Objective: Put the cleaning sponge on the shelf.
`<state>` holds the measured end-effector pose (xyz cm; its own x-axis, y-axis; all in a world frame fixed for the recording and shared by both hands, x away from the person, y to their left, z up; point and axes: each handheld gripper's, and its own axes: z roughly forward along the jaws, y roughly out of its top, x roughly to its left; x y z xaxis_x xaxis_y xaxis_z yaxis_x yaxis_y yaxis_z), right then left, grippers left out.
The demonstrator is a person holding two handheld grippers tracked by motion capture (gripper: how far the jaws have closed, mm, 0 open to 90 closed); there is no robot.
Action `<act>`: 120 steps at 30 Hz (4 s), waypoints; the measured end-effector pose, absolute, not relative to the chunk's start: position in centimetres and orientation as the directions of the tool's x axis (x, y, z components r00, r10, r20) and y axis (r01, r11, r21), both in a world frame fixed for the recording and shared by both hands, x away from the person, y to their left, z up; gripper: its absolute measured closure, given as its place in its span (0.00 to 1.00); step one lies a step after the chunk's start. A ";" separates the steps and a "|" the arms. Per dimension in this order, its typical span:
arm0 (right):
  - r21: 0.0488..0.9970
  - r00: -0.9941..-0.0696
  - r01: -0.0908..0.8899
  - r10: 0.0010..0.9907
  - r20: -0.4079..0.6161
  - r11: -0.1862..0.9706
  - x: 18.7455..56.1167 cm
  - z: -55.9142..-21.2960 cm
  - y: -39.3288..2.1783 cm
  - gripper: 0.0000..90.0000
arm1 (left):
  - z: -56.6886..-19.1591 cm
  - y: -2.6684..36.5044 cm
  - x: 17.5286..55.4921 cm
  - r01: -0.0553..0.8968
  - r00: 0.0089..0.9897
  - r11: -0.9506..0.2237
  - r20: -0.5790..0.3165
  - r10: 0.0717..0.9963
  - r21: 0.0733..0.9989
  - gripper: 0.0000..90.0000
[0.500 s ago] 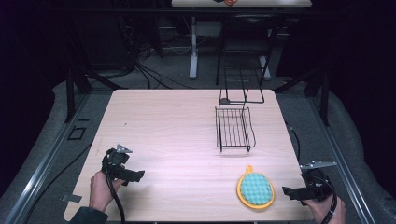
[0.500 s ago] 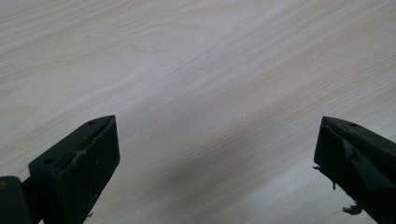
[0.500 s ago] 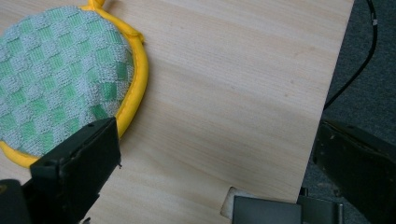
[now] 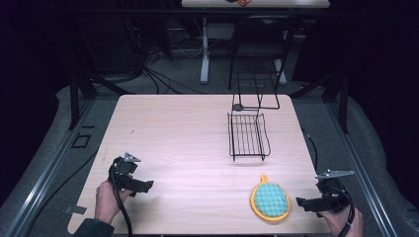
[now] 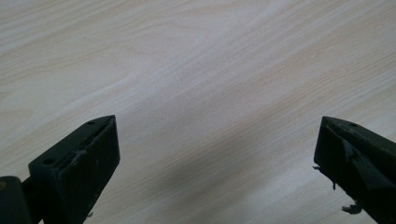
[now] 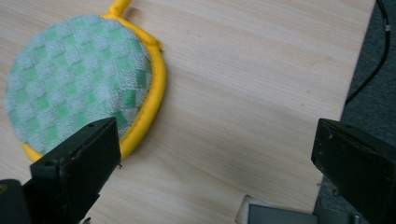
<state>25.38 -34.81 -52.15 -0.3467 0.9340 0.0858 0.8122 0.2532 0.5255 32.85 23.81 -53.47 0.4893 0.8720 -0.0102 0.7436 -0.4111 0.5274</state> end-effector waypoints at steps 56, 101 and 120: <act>0.487 -0.517 0.772 0.850 0.106 0.409 29.3 -54.0 -25.5 0.25 | -53.8 23.4 33.0 0.746 0.501 -0.420 -0.021 0.865 0.517 0.00; 0.495 -0.481 0.782 0.872 0.091 0.380 28.9 -54.3 -26.2 0.71 | -53.8 23.1 33.4 0.777 0.412 -0.367 0.027 0.911 0.511 0.15; 0.586 -0.486 0.737 0.866 0.113 0.337 28.1 -53.0 -27.2 0.98 | -53.6 23.3 33.3 0.769 0.417 -0.358 0.009 0.909 0.529 0.14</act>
<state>28.13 -27.22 -53.01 -0.4862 0.8665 0.1130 0.7368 0.3370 0.5861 33.34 23.29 -53.57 0.4174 0.9087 0.0088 0.7690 -0.3583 0.5295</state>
